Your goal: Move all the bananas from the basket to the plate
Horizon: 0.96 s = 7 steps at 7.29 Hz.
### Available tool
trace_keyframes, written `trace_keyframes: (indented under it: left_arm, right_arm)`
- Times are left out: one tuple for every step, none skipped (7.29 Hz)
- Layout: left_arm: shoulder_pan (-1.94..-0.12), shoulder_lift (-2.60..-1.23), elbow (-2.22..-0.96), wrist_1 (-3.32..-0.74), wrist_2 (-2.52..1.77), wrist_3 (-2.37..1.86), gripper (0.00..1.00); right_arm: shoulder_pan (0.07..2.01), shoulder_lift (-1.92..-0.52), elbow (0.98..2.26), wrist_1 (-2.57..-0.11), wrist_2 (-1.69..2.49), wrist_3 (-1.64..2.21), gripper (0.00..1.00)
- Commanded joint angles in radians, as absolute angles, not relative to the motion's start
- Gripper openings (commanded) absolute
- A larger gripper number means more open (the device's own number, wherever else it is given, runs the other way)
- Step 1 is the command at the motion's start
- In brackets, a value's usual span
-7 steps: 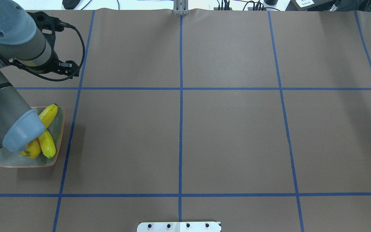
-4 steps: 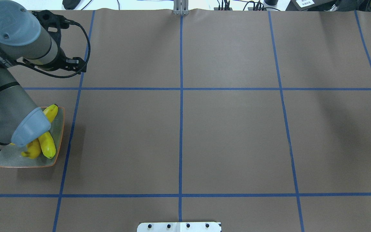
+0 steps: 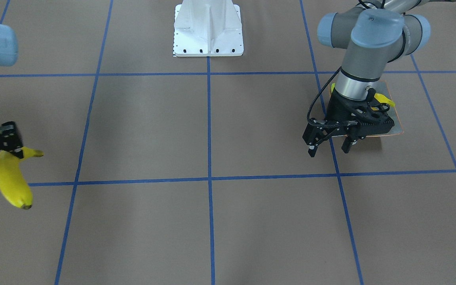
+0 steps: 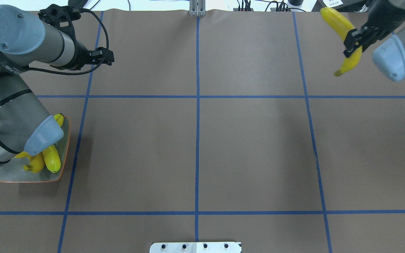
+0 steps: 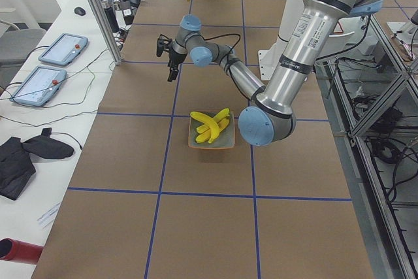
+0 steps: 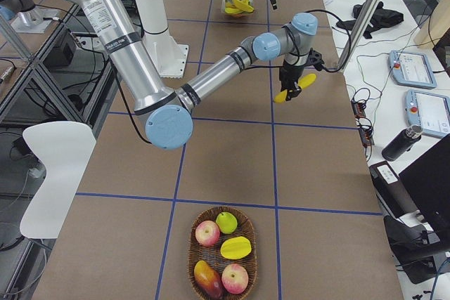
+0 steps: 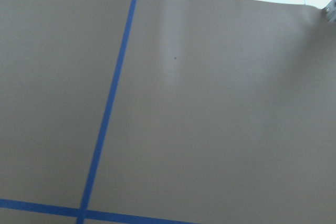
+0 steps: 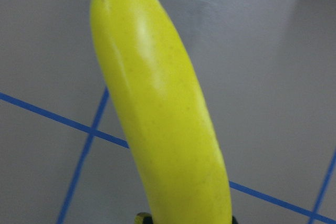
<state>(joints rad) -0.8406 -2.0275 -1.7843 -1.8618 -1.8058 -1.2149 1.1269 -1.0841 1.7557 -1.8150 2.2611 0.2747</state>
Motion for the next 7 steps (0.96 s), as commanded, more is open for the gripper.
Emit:
trace_keyframes:
  left_arm:
    - [-0.831,-2.029,-1.77,-2.065,-1.85,-1.394,1.0]
    - [-0.809,-2.036,-1.767,-2.148,-1.85,-1.473,1.0]
    - [-0.786,-2.043,-1.767,-2.23,-1.85,-1.57,1.0]
    - [-0.757,-2.055,-1.767,-2.3,-1.848,-1.677,1.0]
    - [-0.726,-2.077,-1.764,-2.347,-1.844,-1.763,1.0]
    - [-0.71,-2.11,-1.764,-2.362,-1.842,-1.828,1.0]
    - [-0.7,-2.138,-1.764,-2.362,-1.842,-1.863,1.0]
  right_arm:
    - [1.013,-1.066,1.848,-1.793,2.322,0.496,0.0]
    - [0.979,-1.052,1.879,-1.792,2.36,0.588,0.0]
    - [0.939,-1.045,1.916,-1.792,2.367,0.671,0.0]
    - [0.902,-1.045,1.934,-1.74,2.399,0.774,0.0]
    - [0.875,-1.045,1.93,-1.648,2.44,0.892,0.0]
    - [0.842,-1.043,1.93,-1.585,2.441,0.985,0.0]
    - [0.818,-1.026,1.925,-1.565,2.439,1.005,0.0]
